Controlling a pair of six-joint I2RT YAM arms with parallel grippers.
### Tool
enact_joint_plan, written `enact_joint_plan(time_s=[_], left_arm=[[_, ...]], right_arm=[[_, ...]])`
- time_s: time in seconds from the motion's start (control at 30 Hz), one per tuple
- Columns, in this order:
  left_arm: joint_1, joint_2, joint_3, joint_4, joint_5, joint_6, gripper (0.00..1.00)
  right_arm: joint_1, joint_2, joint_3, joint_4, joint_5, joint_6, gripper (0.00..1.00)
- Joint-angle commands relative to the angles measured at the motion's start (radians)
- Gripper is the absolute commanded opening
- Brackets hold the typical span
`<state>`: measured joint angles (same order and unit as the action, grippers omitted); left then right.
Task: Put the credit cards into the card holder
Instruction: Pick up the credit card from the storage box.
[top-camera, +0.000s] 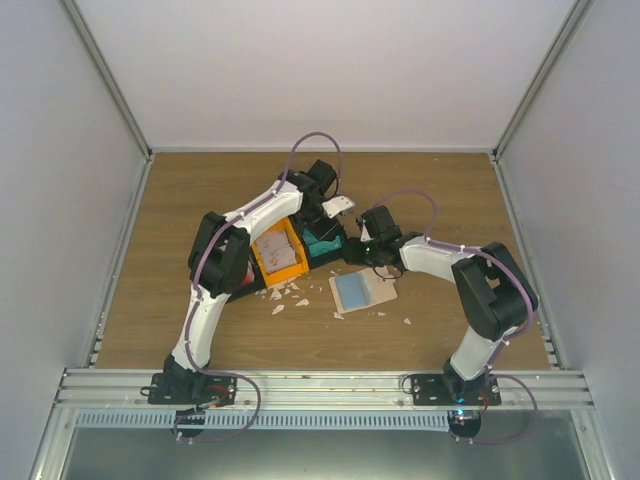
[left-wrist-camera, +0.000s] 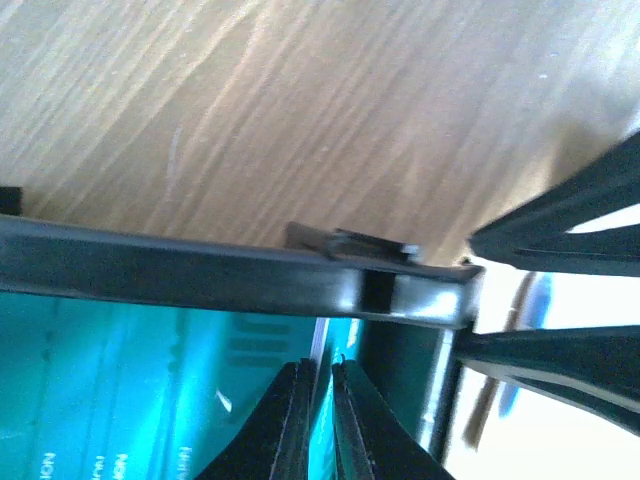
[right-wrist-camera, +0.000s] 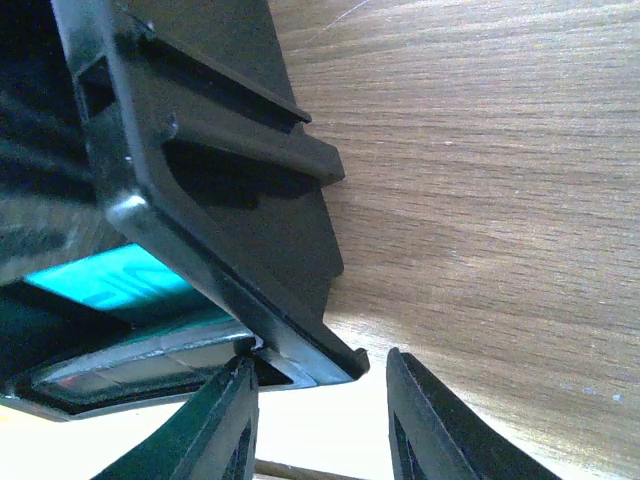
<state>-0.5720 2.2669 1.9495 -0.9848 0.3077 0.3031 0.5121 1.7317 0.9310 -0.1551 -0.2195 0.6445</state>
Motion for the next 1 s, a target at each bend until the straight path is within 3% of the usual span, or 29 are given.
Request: enact_joint_plan(time_s=[0.0,0.37,0.77,0.97], left_arm=[[-0.043,-0.049,-0.042,-0.071,0.071,-0.020,0.12],[-0.058,-0.081,-0.105,-0.052,0.056,-0.033,0.14],[-0.058,-0.109,-0.091,-0.007,0.055,-0.043,0.45],[-0.062,-0.078,-0.098,-0.006,-0.012,-0.046,0.55]], right_arm=[[-0.003,0.006,-0.015,0.029,0.069,0.017,0.36],[-0.008,-0.063,-0.045,0.021,0.082,0.023,0.37],[-0.011,-0.126,-0.079,0.010,0.090,0.023,0.37],[-0.012,-0.129,-0.108,0.022,0.091,0.035,0.37]])
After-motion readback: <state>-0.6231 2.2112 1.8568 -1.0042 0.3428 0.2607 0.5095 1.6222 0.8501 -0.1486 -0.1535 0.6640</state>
